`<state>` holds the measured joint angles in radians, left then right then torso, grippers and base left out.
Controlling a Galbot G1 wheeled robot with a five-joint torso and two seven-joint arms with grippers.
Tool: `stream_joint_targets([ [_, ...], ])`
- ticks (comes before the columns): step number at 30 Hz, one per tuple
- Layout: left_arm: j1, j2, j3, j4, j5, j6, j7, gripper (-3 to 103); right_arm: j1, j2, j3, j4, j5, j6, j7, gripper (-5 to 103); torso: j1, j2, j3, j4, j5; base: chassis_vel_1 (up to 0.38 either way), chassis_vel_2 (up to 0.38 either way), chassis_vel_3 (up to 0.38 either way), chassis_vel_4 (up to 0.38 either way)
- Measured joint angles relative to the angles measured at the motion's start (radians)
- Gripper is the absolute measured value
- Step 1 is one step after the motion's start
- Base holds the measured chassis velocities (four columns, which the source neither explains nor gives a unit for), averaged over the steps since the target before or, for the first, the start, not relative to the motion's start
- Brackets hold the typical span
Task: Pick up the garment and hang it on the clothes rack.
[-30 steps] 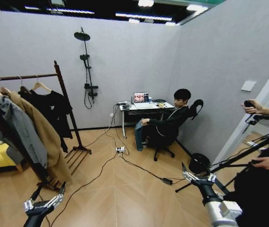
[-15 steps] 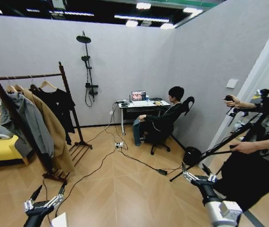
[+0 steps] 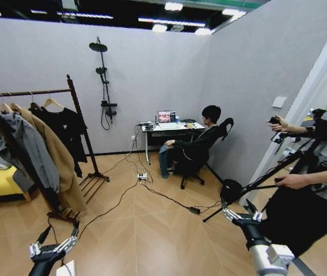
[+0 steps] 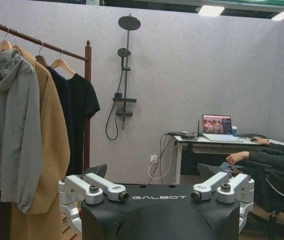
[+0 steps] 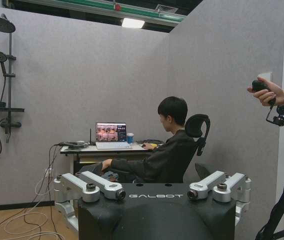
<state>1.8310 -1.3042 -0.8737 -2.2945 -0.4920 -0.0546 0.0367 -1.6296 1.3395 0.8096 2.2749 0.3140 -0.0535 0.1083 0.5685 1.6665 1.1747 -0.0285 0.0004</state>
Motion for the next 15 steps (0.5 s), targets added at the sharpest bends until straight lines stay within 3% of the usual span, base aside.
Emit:
stream_joint_targets([
  [15,0.000,0.000,0.000,0.000,0.000,0.000,0.000,100,0.000,0.000,0.000,0.000,0.000,0.000,0.000,100,0.000,0.000,0.000,0.0001,-0.0004,0.005,0.007,0.000,-0.011],
])
